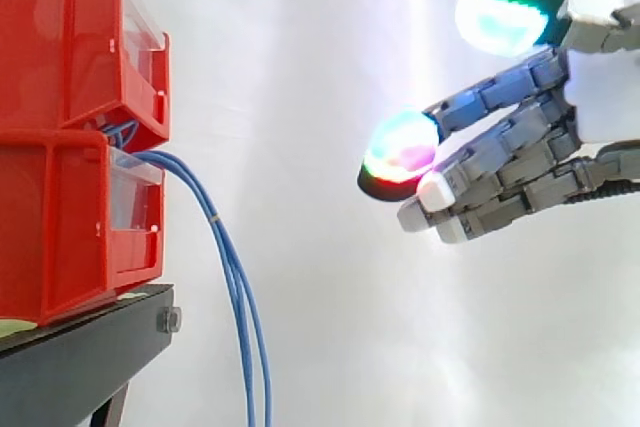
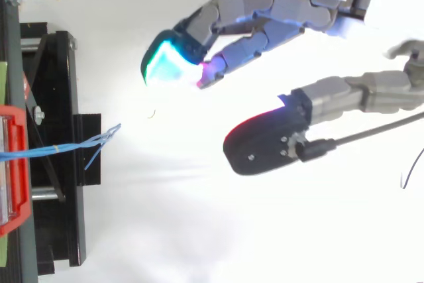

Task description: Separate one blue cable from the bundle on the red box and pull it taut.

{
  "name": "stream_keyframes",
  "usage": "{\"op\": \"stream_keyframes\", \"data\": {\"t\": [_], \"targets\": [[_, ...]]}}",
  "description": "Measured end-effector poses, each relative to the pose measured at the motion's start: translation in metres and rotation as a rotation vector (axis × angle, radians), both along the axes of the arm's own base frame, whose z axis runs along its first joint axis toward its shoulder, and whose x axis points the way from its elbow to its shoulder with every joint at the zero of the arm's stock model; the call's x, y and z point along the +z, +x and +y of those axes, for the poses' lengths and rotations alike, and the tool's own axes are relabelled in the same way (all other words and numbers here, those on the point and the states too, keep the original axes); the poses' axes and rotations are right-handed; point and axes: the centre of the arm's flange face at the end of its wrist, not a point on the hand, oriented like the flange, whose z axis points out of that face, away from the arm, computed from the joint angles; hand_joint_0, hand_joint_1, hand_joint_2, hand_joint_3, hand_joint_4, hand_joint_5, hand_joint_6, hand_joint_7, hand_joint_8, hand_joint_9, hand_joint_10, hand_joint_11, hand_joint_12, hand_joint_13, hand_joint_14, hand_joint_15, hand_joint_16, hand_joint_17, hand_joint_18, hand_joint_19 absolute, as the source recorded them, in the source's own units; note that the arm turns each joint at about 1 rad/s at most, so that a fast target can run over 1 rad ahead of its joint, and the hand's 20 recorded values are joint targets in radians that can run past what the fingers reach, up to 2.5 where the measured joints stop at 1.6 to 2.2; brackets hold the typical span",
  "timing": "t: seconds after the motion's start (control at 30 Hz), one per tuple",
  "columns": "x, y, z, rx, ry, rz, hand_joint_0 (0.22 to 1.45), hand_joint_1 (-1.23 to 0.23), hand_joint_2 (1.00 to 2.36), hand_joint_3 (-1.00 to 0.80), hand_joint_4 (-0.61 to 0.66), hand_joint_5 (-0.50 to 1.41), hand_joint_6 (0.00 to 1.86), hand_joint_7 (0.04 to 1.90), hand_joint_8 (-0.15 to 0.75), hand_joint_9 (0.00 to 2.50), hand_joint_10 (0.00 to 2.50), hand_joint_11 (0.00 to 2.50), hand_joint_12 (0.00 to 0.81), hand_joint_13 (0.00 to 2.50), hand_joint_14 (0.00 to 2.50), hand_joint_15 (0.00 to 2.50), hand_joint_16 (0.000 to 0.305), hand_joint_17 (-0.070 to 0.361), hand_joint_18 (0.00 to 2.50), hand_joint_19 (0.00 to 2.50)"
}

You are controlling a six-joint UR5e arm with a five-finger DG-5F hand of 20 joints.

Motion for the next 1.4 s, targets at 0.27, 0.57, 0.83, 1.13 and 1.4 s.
{"op": "stream_keyframes", "data": {"t": [0.27, 0.57, 0.83, 1.13, 1.4], "targets": [[-0.04, 0.012, -0.004, -0.034, -0.086, 0.055, 0.5, -0.71, 1.0, -0.5, 0.33, -0.16, 0.5, 0.81, 0.346, 0.76, 0.01, 0.22, 0.388, 0.41, 0.0, 0.03, 0.05, 0.113, 0.31, 0.01], [-0.051, 0.025, -0.007, -0.078, -0.248, 0.037, 0.45, -0.79, 1.0, -0.5, 0.36, -0.13, 0.5, 0.9, 0.348, 0.71, 0.01, 0.23, 0.406, 0.39, 0.0, 0.04, 0.057, 0.129, 0.32, 0.03], [-0.091, 0.046, -0.002, -0.082, -0.284, -0.002, 0.47, -0.77, 1.0, -0.5, 0.37, -0.12, 0.5, 0.91, 0.342, 0.71, 0.01, 0.23, 0.403, 0.4, 0.0, 0.04, 0.056, 0.127, 0.34, 0.05], [-0.122, 0.07, 0.004, -0.098, -0.248, -0.133, 0.48, -0.73, 1.0, -0.5, 0.36, -0.12, 0.5, 0.9, 0.345, 0.72, 0.01, 0.23, 0.401, 0.41, 0.0, 0.05, 0.055, 0.123, 0.35, 0.06], [-0.169, 0.088, 0.016, -0.085, -0.199, -0.183, 0.48, -0.72, 1.0, -0.5, 0.36, -0.12, 0.5, 0.92, 0.346, 0.74, 0.01, 0.24, 0.398, 0.42, 0.0, 0.06, 0.054, 0.122, 0.37, 0.07]]}}
